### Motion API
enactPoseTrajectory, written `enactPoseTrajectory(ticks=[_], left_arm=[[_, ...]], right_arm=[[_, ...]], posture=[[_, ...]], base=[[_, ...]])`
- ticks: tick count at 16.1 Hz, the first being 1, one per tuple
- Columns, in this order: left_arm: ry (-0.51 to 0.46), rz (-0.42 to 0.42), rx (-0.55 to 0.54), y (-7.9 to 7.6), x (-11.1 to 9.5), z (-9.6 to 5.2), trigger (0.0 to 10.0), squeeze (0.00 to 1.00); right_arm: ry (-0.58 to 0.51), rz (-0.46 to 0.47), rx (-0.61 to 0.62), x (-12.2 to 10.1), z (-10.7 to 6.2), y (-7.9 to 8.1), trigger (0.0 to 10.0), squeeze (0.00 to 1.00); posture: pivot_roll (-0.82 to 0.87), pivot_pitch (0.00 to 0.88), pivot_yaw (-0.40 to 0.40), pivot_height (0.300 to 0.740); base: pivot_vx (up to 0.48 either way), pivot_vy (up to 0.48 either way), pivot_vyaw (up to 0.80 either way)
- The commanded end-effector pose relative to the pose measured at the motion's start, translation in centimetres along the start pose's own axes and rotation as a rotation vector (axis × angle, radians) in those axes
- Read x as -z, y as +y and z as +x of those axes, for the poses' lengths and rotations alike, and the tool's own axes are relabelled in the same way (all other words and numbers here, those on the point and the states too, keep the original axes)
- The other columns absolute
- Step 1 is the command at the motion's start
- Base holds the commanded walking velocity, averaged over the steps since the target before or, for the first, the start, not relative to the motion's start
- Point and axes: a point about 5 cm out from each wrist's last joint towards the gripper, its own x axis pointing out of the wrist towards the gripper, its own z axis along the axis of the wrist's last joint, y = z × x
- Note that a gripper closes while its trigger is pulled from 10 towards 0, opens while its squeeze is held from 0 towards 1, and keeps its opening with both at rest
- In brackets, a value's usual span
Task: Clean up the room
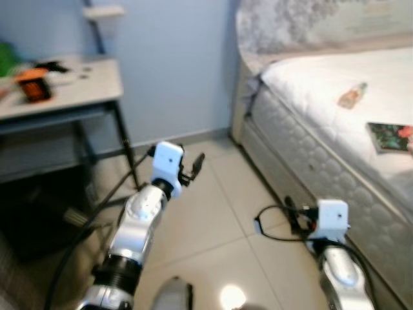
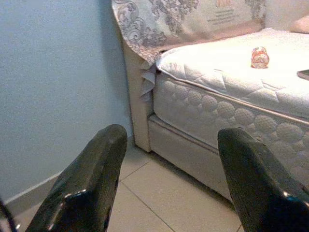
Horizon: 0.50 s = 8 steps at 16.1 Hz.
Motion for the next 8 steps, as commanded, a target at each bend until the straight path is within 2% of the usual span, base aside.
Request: enactPoseTrajectory(ticks=[1,2,5,8], left_arm=[[-0.008,0.013,0.001,0.3,-0.3,0.3,10.0,0.0],[0.032,0.041,-0.01,0.5,0.2,0.4,10.0,0.0],[0.078,-0.046,-0.055,0.9,1.8,-0.4,10.0,0.0],[0.064,-0.019,-0.062,0.4,1.6,-0.1,10.0,0.0]], right_arm=[[-0.045,-0.023,-0.019,-0.5,0.0,0.5,10.0,0.0],[-0.04,-0.035,-0.06,-0.6,0.0,1.2,10.0,0.0],[-0.108,0.031,-0.004,-2.8,0.8,0.3,10.0,0.0],[-0.088,0.02,-0.029,-2.5,1.0,0.4,10.0,0.0]], posture=[[-0.02,0.0,-0.013,0.669],[-0.02,0.0,-0.014,0.669],[-0.04,0.0,-0.025,0.704],[-0.03,0.0,-0.044,0.739]], base=[[0.48,0.0,0.0],[0.0,0.0,0.0],[0.0,0.0,0.0],[0.0,0.0,0.0]])
